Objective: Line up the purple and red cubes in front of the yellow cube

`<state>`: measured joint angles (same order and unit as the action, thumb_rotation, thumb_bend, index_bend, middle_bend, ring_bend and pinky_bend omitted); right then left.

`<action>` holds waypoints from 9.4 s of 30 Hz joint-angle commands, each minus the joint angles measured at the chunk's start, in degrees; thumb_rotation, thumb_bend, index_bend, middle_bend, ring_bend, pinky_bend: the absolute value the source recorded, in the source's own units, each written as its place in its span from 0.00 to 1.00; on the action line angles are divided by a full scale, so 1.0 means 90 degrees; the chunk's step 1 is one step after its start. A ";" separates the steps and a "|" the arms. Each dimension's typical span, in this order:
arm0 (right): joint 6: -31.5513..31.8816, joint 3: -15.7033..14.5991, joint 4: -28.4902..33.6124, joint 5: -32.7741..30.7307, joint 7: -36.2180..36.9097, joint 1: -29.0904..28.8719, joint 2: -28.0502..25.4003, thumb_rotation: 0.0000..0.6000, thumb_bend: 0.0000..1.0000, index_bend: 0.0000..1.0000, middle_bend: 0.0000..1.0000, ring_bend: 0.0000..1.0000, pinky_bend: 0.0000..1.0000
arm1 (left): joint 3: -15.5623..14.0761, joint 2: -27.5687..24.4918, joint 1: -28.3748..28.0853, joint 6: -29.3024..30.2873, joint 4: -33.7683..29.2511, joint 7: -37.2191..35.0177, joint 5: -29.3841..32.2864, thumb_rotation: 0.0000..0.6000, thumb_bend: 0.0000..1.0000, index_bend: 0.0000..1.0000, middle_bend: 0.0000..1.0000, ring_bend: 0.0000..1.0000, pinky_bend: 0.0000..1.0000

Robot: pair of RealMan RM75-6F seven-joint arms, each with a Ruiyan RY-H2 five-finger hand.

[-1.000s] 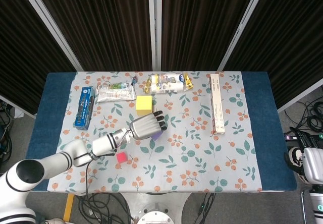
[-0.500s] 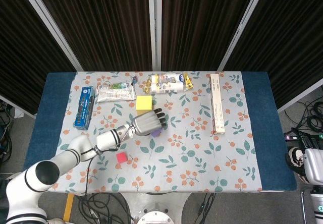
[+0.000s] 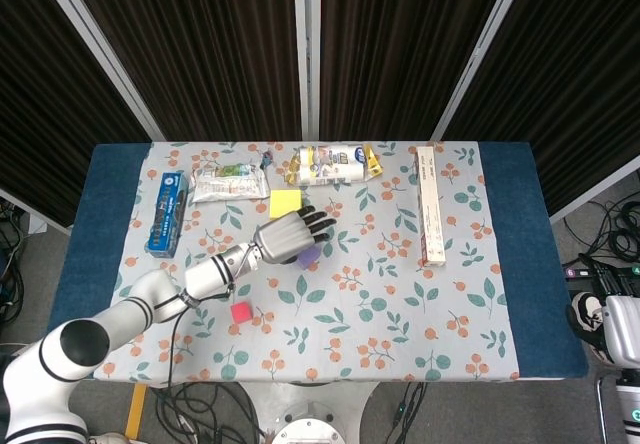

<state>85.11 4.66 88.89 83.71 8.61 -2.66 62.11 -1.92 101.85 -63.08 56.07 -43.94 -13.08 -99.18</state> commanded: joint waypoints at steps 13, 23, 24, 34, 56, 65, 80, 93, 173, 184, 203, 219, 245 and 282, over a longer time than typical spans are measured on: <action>0.0110 0.0009 -0.0034 0.0051 0.0031 0.0049 0.0010 1.00 0.29 0.10 0.16 0.13 0.24 | 0.1045 0.0136 0.0561 0.0344 -0.1584 0.1225 0.1376 1.00 0.08 0.24 0.14 0.10 0.21; 0.0091 -0.0003 -0.0069 -0.0016 0.0066 0.0098 0.0021 1.00 0.29 0.10 0.16 0.13 0.24 | 0.1291 0.0686 0.0217 -0.0334 -0.1378 0.2145 0.1766 1.00 0.06 0.23 0.13 0.10 0.21; 0.0083 -0.0002 -0.0073 -0.0024 0.0067 0.0097 0.0020 1.00 0.29 0.10 0.16 0.13 0.24 | 0.1331 0.0744 0.0197 -0.0396 -0.1342 0.2235 0.1840 1.00 0.06 0.23 0.13 0.10 0.21; 0.0048 -0.0002 -0.0129 -0.0107 0.0113 0.0137 0.0042 1.00 0.29 0.10 0.16 0.13 0.24 | 0.1444 0.1253 0.0026 -0.0865 -0.0832 0.3106 0.2287 1.00 0.06 0.23 0.12 0.09 0.21; 0.0077 0.0021 -0.0101 -0.0093 0.0095 0.0168 0.0031 1.00 0.29 0.10 0.16 0.13 0.24 | 0.0869 0.1494 0.0307 -0.0358 0.0354 0.3224 0.1664 1.00 0.06 0.22 0.10 0.08 0.21; 0.0099 0.0013 -0.0060 -0.0066 0.0061 0.0184 0.0014 1.00 0.29 0.10 0.16 0.13 0.24 | 0.0585 0.1474 0.0478 -0.0020 0.0732 0.3020 0.1301 1.00 0.06 0.22 0.10 0.08 0.21; 0.0127 0.0019 -0.0020 0.0013 0.0058 0.0167 -0.0005 1.00 0.29 0.10 0.16 0.13 0.24 | 0.0362 0.0893 0.0887 0.0506 0.0300 0.2958 0.1007 1.00 0.06 0.22 0.10 0.08 0.20; 0.0127 0.0019 0.0004 0.0028 0.0032 0.0165 -0.0020 1.00 0.29 0.10 0.16 0.13 0.24 | 0.0216 0.0227 0.1262 0.0744 -0.0543 0.2910 0.0875 1.00 0.06 0.22 0.10 0.08 0.21; 0.0084 0.0015 -0.0260 -0.0104 0.0319 0.0256 -0.0002 1.00 0.29 0.10 0.15 0.13 0.24 | 0.1128 0.1120 0.0563 -0.0438 -0.0375 0.3510 0.1840 1.00 0.06 0.22 0.10 0.08 0.20; 0.0088 0.0011 -0.0255 -0.0103 0.0302 0.0271 0.0003 1.00 0.29 0.10 0.15 0.13 0.24 | 0.1091 0.1367 0.0465 -0.0470 0.0412 0.3181 0.1746 1.00 0.06 0.22 0.10 0.08 0.20; 0.0100 0.0007 -0.0222 -0.0127 0.0266 0.0309 -0.0007 1.00 0.29 0.10 0.15 0.13 0.24 | 0.1294 0.1647 0.0350 -0.0614 0.0939 0.3002 0.1967 1.00 0.06 0.22 0.10 0.08 0.20; 0.0111 0.0018 -0.0284 -0.0010 0.0379 0.0261 0.0027 1.00 0.29 0.10 0.15 0.13 0.24 | 0.0912 0.0154 0.1272 0.0549 -0.1063 0.2477 0.1596 1.00 0.06 0.22 0.10 0.08 0.20; 0.0167 -0.0032 -0.0078 0.0243 0.0182 0.0148 0.0051 1.00 0.29 0.10 0.15 0.13 0.24 | -0.1160 -0.2161 0.2013 0.0854 -0.3577 0.1495 -0.0632 1.00 0.26 0.32 0.25 0.14 0.20; 0.0169 -0.0041 0.0052 0.0195 0.0043 0.0141 0.0032 1.00 0.29 0.09 0.15 0.13 0.24 | -0.1130 -0.1619 0.2291 0.0613 -0.2630 0.1329 -0.0614 1.00 0.38 0.48 0.25 0.14 0.20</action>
<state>86.63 4.29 89.37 85.46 9.00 -1.39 62.39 -12.11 87.20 -42.49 61.54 -67.70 -1.02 -104.68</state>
